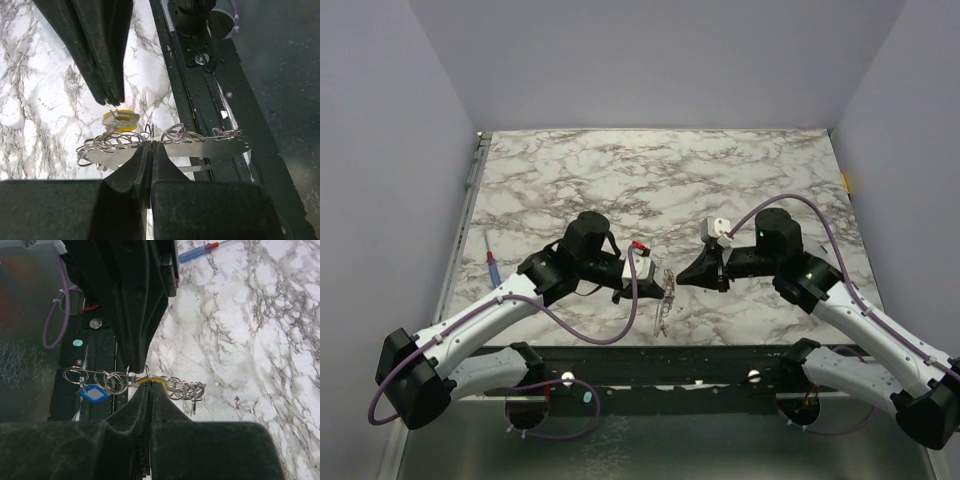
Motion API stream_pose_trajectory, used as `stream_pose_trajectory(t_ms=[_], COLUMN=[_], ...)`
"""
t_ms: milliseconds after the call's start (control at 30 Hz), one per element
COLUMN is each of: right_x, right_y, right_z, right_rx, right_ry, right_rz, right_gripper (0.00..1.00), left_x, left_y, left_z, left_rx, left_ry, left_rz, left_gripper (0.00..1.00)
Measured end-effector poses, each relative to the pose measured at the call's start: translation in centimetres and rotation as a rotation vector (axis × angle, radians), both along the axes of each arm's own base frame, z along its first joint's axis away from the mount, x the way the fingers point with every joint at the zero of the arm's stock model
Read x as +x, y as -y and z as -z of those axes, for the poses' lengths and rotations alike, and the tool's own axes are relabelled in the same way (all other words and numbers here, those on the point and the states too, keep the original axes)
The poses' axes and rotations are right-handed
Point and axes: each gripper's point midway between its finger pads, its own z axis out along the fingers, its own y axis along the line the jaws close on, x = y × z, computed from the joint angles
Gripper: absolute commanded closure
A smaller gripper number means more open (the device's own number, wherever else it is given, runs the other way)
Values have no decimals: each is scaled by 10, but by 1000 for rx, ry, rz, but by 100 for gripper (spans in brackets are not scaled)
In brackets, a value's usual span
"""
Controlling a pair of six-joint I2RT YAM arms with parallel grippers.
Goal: Put the keys on the keyring
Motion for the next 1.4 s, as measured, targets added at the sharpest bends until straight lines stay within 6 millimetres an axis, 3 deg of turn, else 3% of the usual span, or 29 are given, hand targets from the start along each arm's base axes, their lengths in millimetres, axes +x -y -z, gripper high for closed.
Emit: stream_pose_trajectory(t_ms=[400,733,1400], right_x=[-11,-17,-16], right_y=[-6,-10,-9], right_z=[4,19,16], right_rx=[-21,-77,-79], right_ry=[29,27,59], right_rz=[-41,-48,-35], right_gripper=[99,99,99], left_x=[-2,-3,-3], left_y=[2,3,4], left_z=[0,-5,-3], left_rx=[-2,-12,-5], left_ry=[-17,-22,-48], left_rz=[15,20,17], left_gripper=[100,100,100])
